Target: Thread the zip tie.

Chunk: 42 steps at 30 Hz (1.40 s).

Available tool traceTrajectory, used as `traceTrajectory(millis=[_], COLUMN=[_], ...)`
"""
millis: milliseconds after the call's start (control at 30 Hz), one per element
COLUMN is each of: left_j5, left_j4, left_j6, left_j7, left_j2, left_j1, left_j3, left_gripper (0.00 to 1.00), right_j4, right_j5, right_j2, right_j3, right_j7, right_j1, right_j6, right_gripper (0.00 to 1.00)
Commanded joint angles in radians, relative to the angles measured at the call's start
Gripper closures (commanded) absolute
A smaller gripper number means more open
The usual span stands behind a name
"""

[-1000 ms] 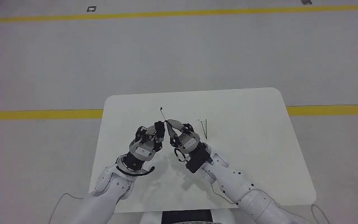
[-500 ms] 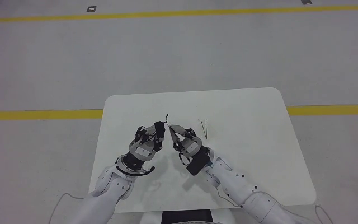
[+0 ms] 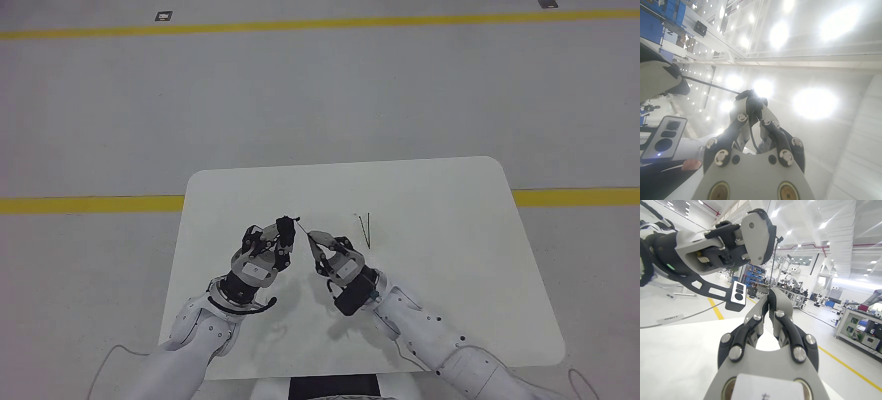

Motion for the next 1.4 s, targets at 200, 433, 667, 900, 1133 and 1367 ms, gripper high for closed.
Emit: traceTrajectory(millis=[200,433,667,900,1133,1367], left_j5=[0.0,0.0,0.0,0.0,0.0,0.0], left_j4=[0.0,0.0,0.0,0.0,0.0,0.0], left_j6=[0.0,0.0,0.0,0.0,0.0,0.0], left_j7=[0.0,0.0,0.0,0.0,0.0,0.0], left_j2=[0.0,0.0,0.0,0.0,0.0,0.0], left_j1=[0.0,0.0,0.0,0.0,0.0,0.0], left_j3=[0.0,0.0,0.0,0.0,0.0,0.0], left_gripper=[1.0,1.0,1.0,1.0,1.0,1.0], right_j4=[0.002,0.001,-0.052,-0.127,-0.238,-0.238], right_j5=[0.0,0.084,0.188,0.25,0.305,0.305], right_j2=[0.008,0.02,0.036,0.046,0.059,0.059], right_j3=[0.003,0.086,0.191,0.279,0.381,0.381], right_j7=[0.02,-0.024,-0.067,-0.079,-0.076,-0.076], right_j1=[-0.006,-0.072,-0.151,-0.19,-0.226,-0.226], right_j6=[0.025,0.016,-0.016,-0.058,-0.137,-0.137], right_gripper=[0.0,0.0,0.0,0.0,0.0,0.0])
